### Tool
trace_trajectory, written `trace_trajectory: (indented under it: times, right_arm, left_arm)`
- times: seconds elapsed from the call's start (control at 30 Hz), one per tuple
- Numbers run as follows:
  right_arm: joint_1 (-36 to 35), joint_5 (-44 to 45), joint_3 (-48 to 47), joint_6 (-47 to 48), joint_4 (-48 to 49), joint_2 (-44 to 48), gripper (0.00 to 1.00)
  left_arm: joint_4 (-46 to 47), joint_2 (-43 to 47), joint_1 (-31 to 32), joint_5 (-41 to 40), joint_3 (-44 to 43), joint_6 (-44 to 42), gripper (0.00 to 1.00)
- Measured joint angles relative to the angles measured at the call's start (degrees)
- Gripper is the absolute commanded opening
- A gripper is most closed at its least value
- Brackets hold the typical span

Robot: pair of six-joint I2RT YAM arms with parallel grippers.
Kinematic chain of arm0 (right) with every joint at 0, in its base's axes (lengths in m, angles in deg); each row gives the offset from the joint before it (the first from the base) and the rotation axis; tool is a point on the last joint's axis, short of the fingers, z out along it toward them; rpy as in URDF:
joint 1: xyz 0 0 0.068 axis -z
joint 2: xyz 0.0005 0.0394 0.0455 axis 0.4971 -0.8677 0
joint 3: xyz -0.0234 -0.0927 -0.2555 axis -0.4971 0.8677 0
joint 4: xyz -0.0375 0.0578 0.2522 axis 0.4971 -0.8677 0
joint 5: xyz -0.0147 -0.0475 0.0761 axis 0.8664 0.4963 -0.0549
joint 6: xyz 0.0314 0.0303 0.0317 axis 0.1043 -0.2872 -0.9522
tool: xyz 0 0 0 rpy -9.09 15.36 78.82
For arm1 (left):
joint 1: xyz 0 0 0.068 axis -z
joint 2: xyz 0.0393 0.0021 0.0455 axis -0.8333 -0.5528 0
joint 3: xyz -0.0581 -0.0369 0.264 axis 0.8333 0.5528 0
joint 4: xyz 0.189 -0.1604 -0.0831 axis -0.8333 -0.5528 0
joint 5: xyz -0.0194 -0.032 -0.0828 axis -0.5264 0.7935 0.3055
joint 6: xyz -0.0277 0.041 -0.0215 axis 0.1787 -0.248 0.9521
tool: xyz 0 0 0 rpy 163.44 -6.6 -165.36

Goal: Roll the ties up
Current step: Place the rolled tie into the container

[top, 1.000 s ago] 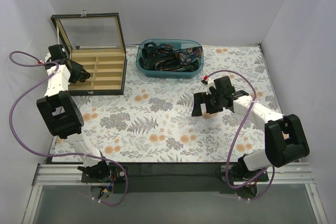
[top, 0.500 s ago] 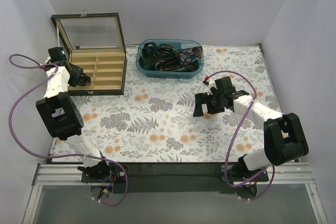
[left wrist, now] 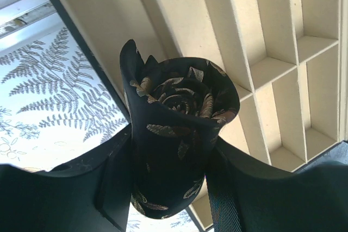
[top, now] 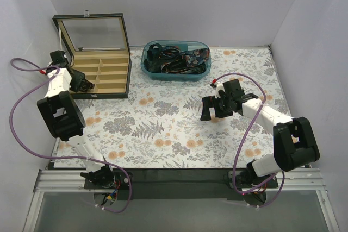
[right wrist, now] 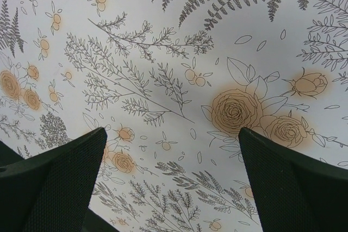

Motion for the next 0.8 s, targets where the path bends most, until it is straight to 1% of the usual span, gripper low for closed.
trace_trajectory:
  times: [0.23,0.37,0.5,0.8]
  right_arm:
    - [0.2,0.2,0.0,0.3,0.0,0.0,0.96]
    - [0.3,0.3,0.0,0.3,0.0,0.0,0.96]
    - [0.5,0.4,0.0,0.4,0.0,-0.1,0.96]
    - [0.5,0.4,0.6,0.4,0.1,-0.1,0.96]
  left_arm:
    - [-0.3,-0.1,-2.0,-0.1,0.3,0.0,0.00]
    - [0.0,-1.7,-3.0,0.2,0.0,0.0,0.00]
    - [0.7,-4.2,-3.2,0.7,-1.0,0.1,0.00]
    - [-1.0,-6.6,-3.2,0.7,-4.4,0.6,0.00]
